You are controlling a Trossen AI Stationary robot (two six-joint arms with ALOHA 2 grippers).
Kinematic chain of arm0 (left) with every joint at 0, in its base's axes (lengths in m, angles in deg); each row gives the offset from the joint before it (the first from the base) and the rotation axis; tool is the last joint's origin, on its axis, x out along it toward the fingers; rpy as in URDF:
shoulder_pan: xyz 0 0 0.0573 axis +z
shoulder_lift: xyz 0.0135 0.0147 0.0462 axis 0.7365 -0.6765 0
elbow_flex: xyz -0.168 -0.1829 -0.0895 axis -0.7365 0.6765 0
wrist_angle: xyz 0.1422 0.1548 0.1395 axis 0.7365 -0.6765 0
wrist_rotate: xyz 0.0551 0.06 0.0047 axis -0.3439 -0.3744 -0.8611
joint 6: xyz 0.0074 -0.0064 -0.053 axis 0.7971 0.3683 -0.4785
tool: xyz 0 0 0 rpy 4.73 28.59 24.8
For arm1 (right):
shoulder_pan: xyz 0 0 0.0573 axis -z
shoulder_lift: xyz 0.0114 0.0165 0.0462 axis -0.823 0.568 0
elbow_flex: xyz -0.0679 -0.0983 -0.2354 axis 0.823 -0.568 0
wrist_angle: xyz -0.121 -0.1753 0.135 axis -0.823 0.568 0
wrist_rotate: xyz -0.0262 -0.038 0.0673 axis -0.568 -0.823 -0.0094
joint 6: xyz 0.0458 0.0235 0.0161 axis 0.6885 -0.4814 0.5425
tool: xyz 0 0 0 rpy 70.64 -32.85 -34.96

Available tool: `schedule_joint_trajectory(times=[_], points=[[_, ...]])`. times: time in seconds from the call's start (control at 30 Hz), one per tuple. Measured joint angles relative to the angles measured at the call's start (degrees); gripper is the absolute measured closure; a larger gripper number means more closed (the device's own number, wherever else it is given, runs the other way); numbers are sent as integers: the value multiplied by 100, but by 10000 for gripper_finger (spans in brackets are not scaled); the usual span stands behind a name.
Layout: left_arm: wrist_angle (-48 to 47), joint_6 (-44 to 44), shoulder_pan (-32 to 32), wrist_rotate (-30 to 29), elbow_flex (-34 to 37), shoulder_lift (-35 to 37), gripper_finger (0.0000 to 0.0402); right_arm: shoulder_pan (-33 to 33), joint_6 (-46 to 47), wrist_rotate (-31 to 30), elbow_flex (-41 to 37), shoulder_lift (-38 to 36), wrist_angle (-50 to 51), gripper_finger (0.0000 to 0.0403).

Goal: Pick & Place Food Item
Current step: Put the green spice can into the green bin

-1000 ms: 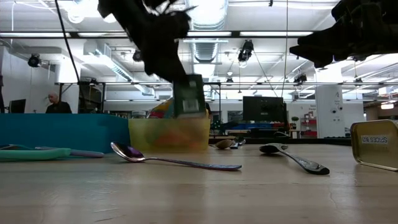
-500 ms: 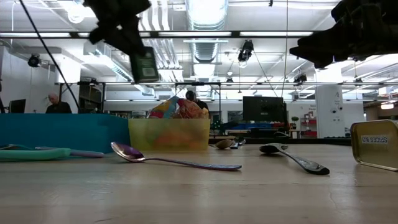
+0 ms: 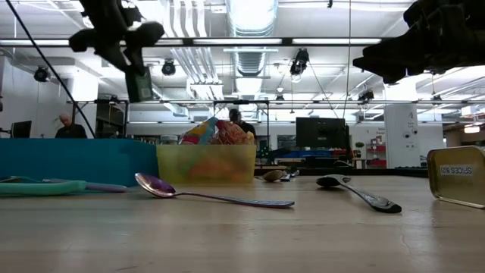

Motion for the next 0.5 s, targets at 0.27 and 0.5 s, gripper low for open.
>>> schedule_joint_trajectory(times=[0.27,0.5], points=[[170,-47,1068,130,775,-2,269,0,-2,0,0,0,13,151],[1060,259,1948,513,1502,13,269,-2,6,0,0,-2,39,151]])
